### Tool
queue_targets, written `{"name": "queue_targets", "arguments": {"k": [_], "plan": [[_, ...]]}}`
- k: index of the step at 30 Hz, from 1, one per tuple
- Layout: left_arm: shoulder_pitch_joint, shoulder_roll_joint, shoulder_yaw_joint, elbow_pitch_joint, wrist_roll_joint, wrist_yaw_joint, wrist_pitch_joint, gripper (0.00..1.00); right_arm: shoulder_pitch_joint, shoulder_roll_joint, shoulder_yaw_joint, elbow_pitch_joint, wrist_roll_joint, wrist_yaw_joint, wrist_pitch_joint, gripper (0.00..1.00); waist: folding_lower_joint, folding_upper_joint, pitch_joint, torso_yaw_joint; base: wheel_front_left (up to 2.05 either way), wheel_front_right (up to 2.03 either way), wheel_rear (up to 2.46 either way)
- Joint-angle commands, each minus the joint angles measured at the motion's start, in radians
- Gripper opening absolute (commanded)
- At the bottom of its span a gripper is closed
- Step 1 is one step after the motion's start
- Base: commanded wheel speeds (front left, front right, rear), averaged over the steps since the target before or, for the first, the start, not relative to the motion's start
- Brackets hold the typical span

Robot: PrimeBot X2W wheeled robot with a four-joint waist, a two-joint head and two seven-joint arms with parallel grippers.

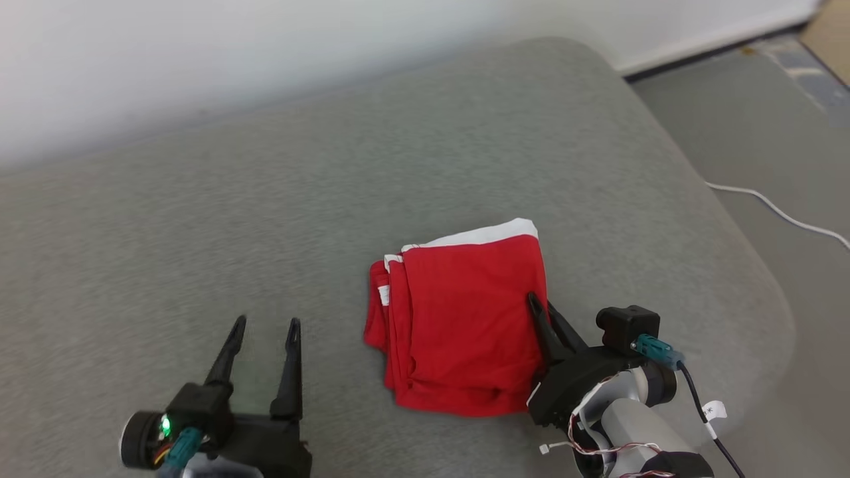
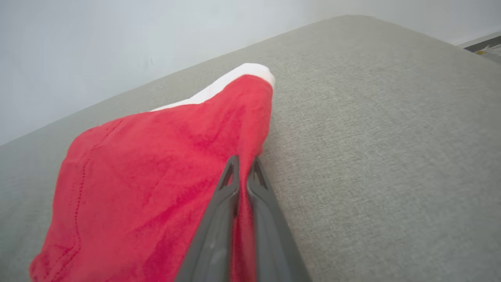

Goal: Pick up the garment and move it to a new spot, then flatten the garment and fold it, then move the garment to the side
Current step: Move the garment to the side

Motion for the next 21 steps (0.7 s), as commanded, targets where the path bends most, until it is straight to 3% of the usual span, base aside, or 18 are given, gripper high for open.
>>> {"name": "queue_targets", "arguments": {"k": [1, 5, 8, 13, 21], "plan": [[-0.024, 0.004, 0.001, 0.004, 0.012, -0.001, -0.003, 1.00, 0.009, 0.003, -0.002, -0.007, 0.001, -0.003, 0.000, 0.00, 0.0000, -0.0001, 0.064, -0.110, 0.00, 0.00, 0.00], [-0.044, 0.004, 0.019, 0.015, 0.024, 0.001, -0.003, 1.00, -0.035, 0.005, 0.053, -0.005, -0.003, -0.003, 0.000, 0.00, 0.0000, -0.0001, 0.099, -0.105, 0.00, 0.00, 0.00], [-0.057, 0.003, 0.017, 0.014, 0.047, -0.004, -0.003, 1.00, -0.087, 0.001, 0.058, 0.022, -0.038, -0.003, 0.000, 0.00, 0.0000, -0.0001, 0.133, -0.064, 0.00, 0.00, 0.00], [-0.083, 0.010, 0.027, 0.004, 0.077, -0.007, -0.003, 1.00, -0.201, -0.018, -0.004, 0.090, -0.112, -0.003, 0.000, 0.00, 0.0000, -0.0001, 0.207, 0.024, 0.00, 0.00, 0.00], [-0.129, 0.031, 0.029, -0.027, 0.112, -0.011, -0.003, 1.00, -0.351, -0.126, -0.147, 0.198, -0.211, -0.003, 0.000, 0.00, 0.0000, -0.0001, 0.330, 0.138, 0.00, 0.00, 0.00]]}}
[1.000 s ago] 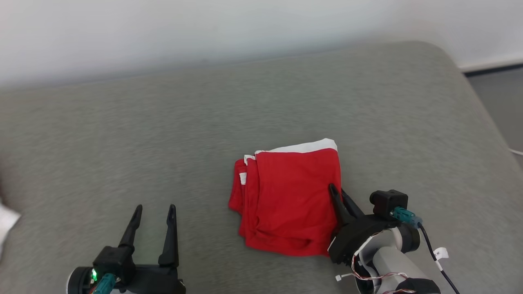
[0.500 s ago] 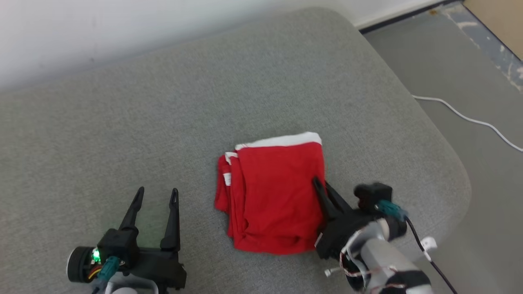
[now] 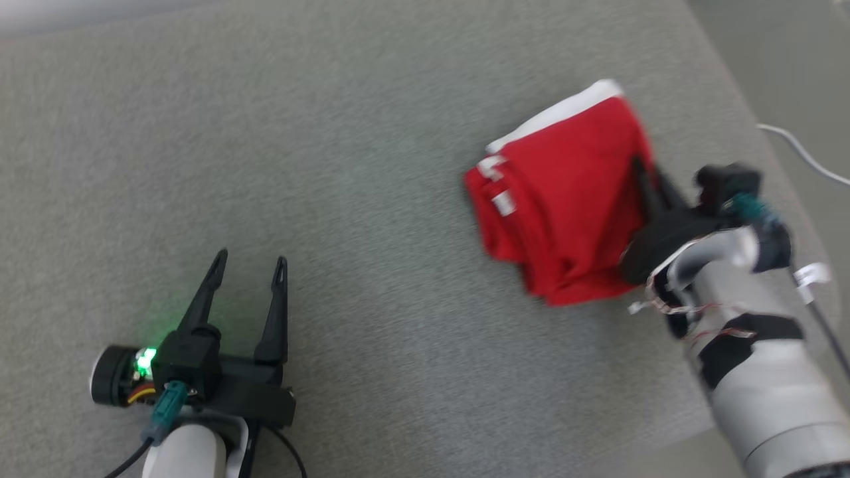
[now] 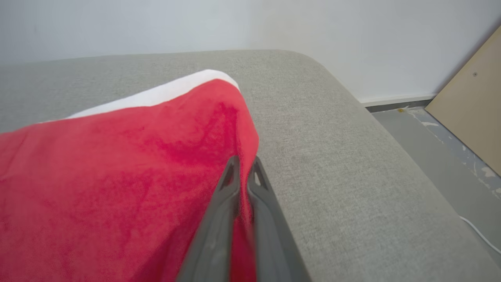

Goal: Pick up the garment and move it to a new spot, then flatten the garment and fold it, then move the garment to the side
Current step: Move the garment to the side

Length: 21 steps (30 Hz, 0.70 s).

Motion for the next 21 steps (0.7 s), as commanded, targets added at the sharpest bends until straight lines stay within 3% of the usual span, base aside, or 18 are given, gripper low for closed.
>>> {"name": "queue_targets", "arguments": {"k": [1, 7, 9, 17, 18, 19, 20, 21], "plan": [[-0.020, 0.019, 0.007, -0.005, 0.015, 0.001, -0.003, 1.00, -0.039, -0.029, -0.044, 0.026, -0.024, -0.003, 0.000, 0.00, -0.0001, -0.0001, 0.141, 0.135, 0.00, 0.00, 0.00], [-0.031, 0.039, 0.019, -0.025, 0.028, 0.020, 0.003, 1.00, -0.098, -0.152, -0.246, 0.090, -0.132, -0.003, 0.000, 0.00, -0.0001, -0.0001, 0.188, 0.186, 0.00, 0.00, 0.00], [-0.029, 0.041, 0.022, -0.025, 0.029, 0.023, 0.003, 1.00, -0.101, -0.169, -0.272, 0.095, -0.167, -0.003, 0.000, 0.00, -0.0001, -0.0001, 0.191, 0.191, 0.00, 0.00, 0.00], [-0.015, 0.060, 0.041, -0.016, 0.024, 0.034, 0.009, 1.00, -0.104, -0.241, -0.557, 0.041, -0.378, -0.003, 0.000, 0.00, -0.0001, -0.0001, 0.192, 0.200, 0.00, 0.00, 0.00], [-0.014, 0.060, 0.041, -0.014, 0.023, 0.035, 0.009, 1.00, -0.100, -0.240, -0.593, 0.028, -0.407, -0.003, 0.000, 0.08, -0.0001, -0.0001, 0.190, 0.201, 0.00, 0.00, 0.00], [-0.014, 0.060, 0.040, -0.011, 0.023, 0.036, 0.009, 1.00, -0.094, -0.236, -0.623, 0.018, -0.439, -0.003, 0.000, 0.47, -0.0001, -0.0001, 0.187, 0.203, 0.00, 0.00, 0.00], [-0.014, 0.058, 0.039, -0.009, 0.022, 0.037, 0.009, 1.00, -0.090, -0.229, -0.654, 0.007, -0.469, -0.003, 0.000, 1.00, -0.0001, -0.0001, 0.183, 0.204, 0.00, 0.00, 0.00], [-0.013, 0.056, 0.040, -0.006, 0.019, 0.040, 0.009, 1.00, -0.086, -0.223, -0.687, -0.002, -0.498, -0.003, 0.000, 1.00, -0.0001, -0.0001, 0.177, 0.205, 0.00, 0.00, 0.00]]}}
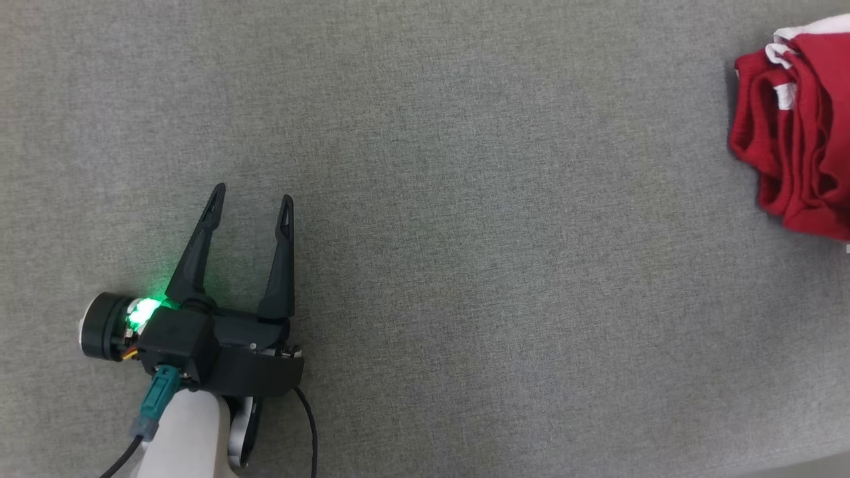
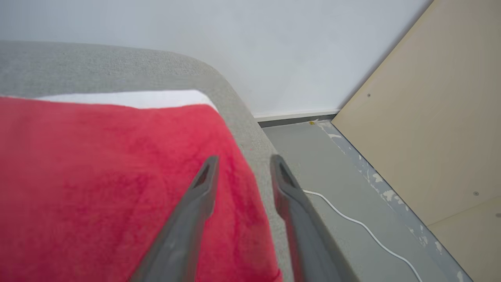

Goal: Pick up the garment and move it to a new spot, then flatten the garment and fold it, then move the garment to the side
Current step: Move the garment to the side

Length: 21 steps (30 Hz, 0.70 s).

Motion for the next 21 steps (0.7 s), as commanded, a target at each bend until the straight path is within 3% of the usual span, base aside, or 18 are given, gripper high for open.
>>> {"name": "queue_targets", "arguments": {"k": [1, 5, 9, 18, 21], "plan": [[0.061, 0.063, 0.059, 0.093, -0.004, 0.024, 0.024, 1.00, 0.017, 0.016, -0.018, -0.011, -0.018, -0.003, 0.000, 1.00, 0.0001, 0.0002, -0.012, 0.004, 0.00, 0.00, 0.00], [0.080, 0.048, 0.054, 0.092, -0.013, 0.025, 0.023, 1.00, 0.027, 0.073, -0.062, -0.095, -0.067, -0.003, 0.000, 1.00, 0.0001, 0.0002, -0.055, 0.015, 0.00, 0.00, 0.00], [0.102, 0.030, 0.059, 0.088, -0.025, 0.029, 0.019, 1.00, 0.090, 0.146, 0.086, -0.204, -0.055, -0.003, 0.000, 1.00, 0.0001, 0.0002, -0.118, 0.026, 0.00, 0.00, 0.00], [0.144, -0.001, 0.081, 0.090, -0.047, 0.037, 0.013, 1.00, 0.302, 0.273, 0.409, -0.445, 0.215, -0.003, 0.000, 1.00, 0.0001, 0.0002, -0.246, 0.064, 0.00, 0.00, 0.00], [0.161, -0.007, 0.081, 0.097, -0.055, 0.042, 0.012, 1.00, 0.391, 0.298, 0.472, -0.494, 0.268, -0.003, 0.000, 1.00, 0.0001, 0.0002, -0.285, 0.093, 0.00, 0.00, 0.00]]}}
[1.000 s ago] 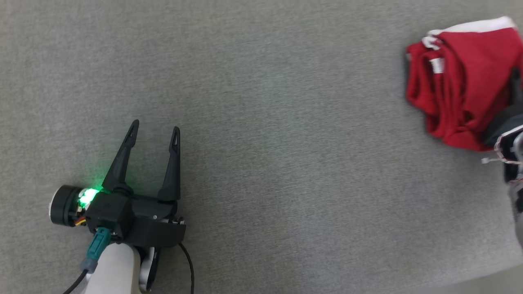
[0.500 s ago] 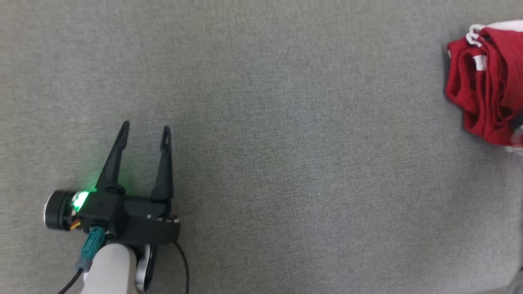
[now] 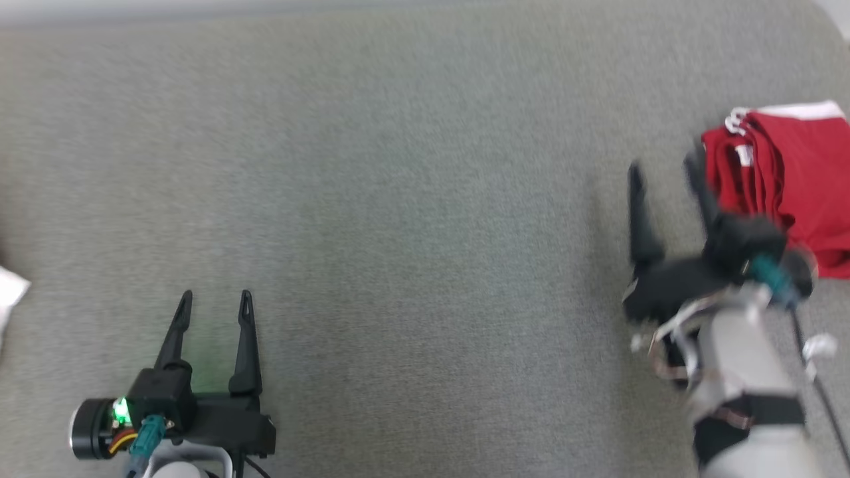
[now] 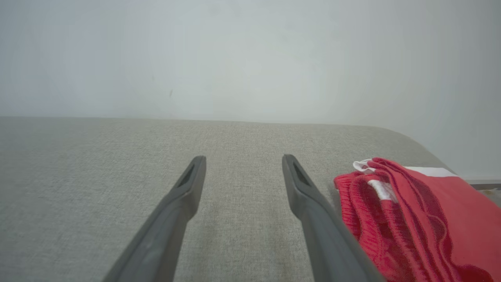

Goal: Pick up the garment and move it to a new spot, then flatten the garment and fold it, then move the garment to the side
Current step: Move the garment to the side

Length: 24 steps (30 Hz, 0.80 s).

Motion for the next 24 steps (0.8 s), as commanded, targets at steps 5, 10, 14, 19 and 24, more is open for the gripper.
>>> {"name": "queue_targets", "arguments": {"k": [5, 10, 14, 19, 24], "plan": [[0.049, -0.009, 0.006, 0.013, -0.032, 0.012, -0.003, 1.00, 0.193, 0.044, 0.083, -0.055, 0.066, -0.003, 0.000, 1.00, -0.0001, -0.0002, -0.129, 0.094, 0.00, 0.00, 0.00], [0.102, -0.011, 0.022, 0.019, -0.052, 0.025, -0.003, 1.00, 0.292, 0.066, 0.122, -0.085, 0.086, -0.003, 0.000, 1.00, -0.0001, -0.0002, -0.203, 0.118, 0.00, 0.00, 0.00], [0.133, -0.011, 0.020, 0.021, -0.068, 0.028, -0.003, 1.00, 0.332, 0.068, 0.136, -0.101, 0.117, -0.003, 0.000, 1.00, -0.0001, -0.0002, -0.246, 0.128, 0.00, 0.00, 0.00], [0.189, -0.011, 0.034, 0.027, -0.082, 0.035, -0.003, 1.00, 0.392, 0.069, 0.172, -0.122, 0.145, -0.003, 0.000, 1.00, -0.0001, -0.0002, -0.320, 0.138, 0.00, 0.00, 0.00], [0.215, -0.011, 0.031, 0.023, -0.091, 0.041, -0.003, 1.00, 0.426, 0.069, 0.160, -0.142, 0.138, -0.003, 0.000, 1.00, -0.0001, -0.0002, -0.346, 0.141, 0.00, 0.00, 0.00]]}}
